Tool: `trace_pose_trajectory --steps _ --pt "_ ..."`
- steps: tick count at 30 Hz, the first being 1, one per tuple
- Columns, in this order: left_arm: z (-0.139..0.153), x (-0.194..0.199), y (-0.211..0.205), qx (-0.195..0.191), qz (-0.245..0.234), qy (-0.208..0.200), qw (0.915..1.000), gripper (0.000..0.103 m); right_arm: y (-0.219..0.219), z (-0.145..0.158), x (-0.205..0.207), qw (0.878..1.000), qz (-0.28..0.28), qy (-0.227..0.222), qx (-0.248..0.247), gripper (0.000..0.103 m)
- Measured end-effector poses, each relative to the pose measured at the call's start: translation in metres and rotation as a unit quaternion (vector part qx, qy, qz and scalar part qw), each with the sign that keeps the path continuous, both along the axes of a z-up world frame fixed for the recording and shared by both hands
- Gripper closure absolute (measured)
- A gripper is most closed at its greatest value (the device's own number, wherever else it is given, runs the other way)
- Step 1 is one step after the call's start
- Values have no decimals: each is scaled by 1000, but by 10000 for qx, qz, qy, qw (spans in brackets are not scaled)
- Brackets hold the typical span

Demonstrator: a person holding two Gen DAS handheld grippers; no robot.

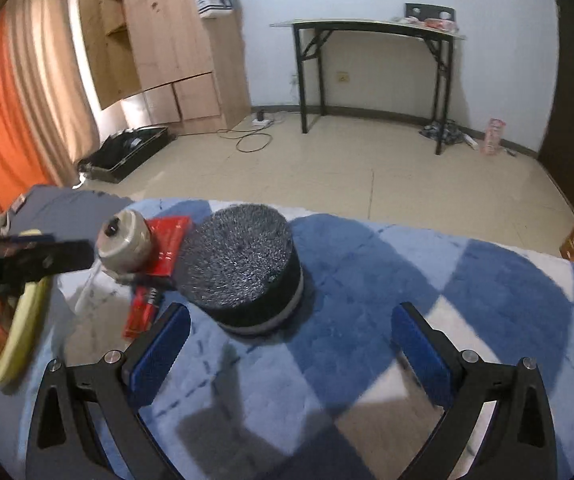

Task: Organize rigid objects
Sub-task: 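Grasp the silver round tin with left tool while right tool grasps the other foam cylinder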

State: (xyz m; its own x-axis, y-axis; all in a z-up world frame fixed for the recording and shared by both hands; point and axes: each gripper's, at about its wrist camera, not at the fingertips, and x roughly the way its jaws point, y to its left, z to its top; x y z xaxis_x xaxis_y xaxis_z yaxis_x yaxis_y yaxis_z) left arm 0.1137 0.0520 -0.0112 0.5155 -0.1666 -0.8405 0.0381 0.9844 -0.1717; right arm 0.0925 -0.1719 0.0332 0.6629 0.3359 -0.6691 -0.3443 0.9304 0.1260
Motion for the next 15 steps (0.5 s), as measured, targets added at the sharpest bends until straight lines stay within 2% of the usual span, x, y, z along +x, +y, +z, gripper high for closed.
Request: trace_pose_trajectory --steps 3,7,9,10,11,12,14,15 --pt "-7 12 -5 46 25 -34 10000 6 -3 -5 11 9997 162 -161 120 0" --pt "-14 16 -14 -149 -15 10 9999 28 -1 -16 26 9989 343 -298 101 1" --pt "-13 15 -20 66 -43 -87 9999 31 8 -20 27 9982 376 -458 -15 1" --pt "-13 15 -22 166 -51 -147 9997 37 12 -21 28 9979 399 -507 -40 3" --pt "-14 16 -22 220 -22 -175 9996 41 16 -23 28 9975 443 -545 -55 9" --pt "-14 16 -20 218 37 -195 9996 49 19 -25 29 9970 510 -577 -53 13" --pt "-14 16 -11 0 113 -184 9998 49 26 -35 31 9961 639 -597 -69 29" --pt "-15 17 -8 -86 110 -135 9998 49 29 -38 30 9952 731 -639 -86 33"
